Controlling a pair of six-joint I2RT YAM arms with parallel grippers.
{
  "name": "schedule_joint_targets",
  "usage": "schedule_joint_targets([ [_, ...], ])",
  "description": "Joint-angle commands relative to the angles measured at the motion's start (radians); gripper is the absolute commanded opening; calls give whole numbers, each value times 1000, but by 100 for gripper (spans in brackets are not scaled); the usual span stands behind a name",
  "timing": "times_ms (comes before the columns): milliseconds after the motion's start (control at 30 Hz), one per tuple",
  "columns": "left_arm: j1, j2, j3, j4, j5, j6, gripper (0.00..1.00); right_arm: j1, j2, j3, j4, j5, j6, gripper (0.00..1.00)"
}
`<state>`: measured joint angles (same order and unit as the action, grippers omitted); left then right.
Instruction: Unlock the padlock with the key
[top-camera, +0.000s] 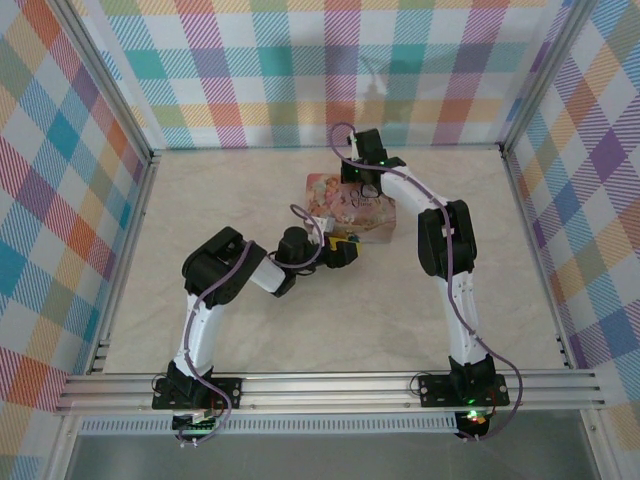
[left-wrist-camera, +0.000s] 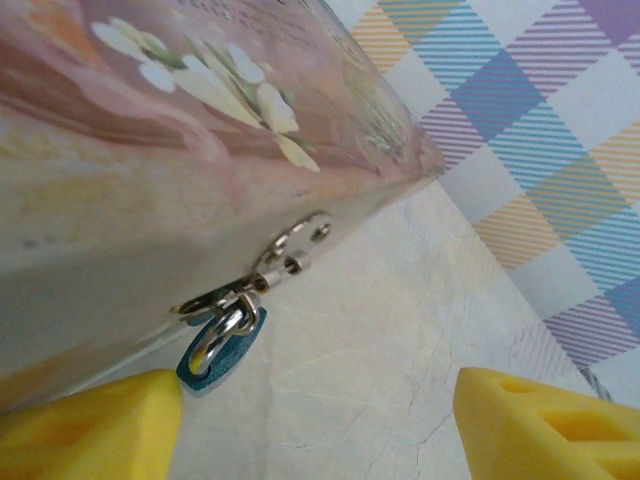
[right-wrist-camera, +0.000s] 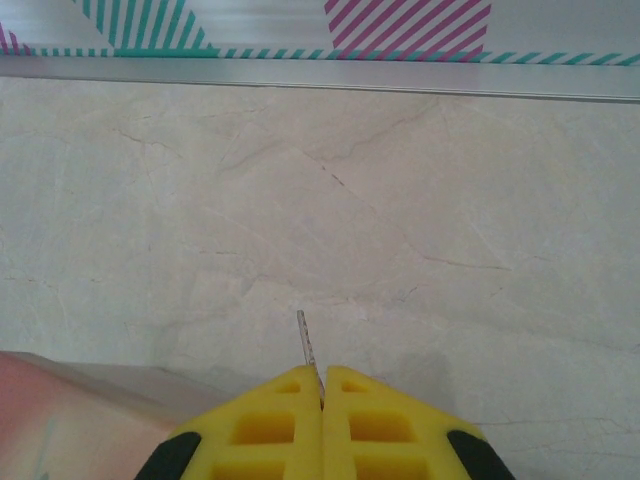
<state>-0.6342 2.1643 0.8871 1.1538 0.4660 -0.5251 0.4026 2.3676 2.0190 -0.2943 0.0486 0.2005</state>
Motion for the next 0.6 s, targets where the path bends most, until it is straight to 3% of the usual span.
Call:
schedule_joint_targets([
  [0, -22, -10, 16, -75, -104, 50, 73, 36, -24, -41, -106, -59, 11, 0],
  [267, -65, -48, -29, -116, -423, 54, 78, 36, -29, -46, -106, -64, 14, 0],
  [433, -78, -66, 1, -217, -522, 73, 79, 38, -41, -61, -96, -70, 17, 0],
  [567, -80, -50, 33, -209, -453, 77, 80, 39, -43, -65, -92, -73, 17, 0],
])
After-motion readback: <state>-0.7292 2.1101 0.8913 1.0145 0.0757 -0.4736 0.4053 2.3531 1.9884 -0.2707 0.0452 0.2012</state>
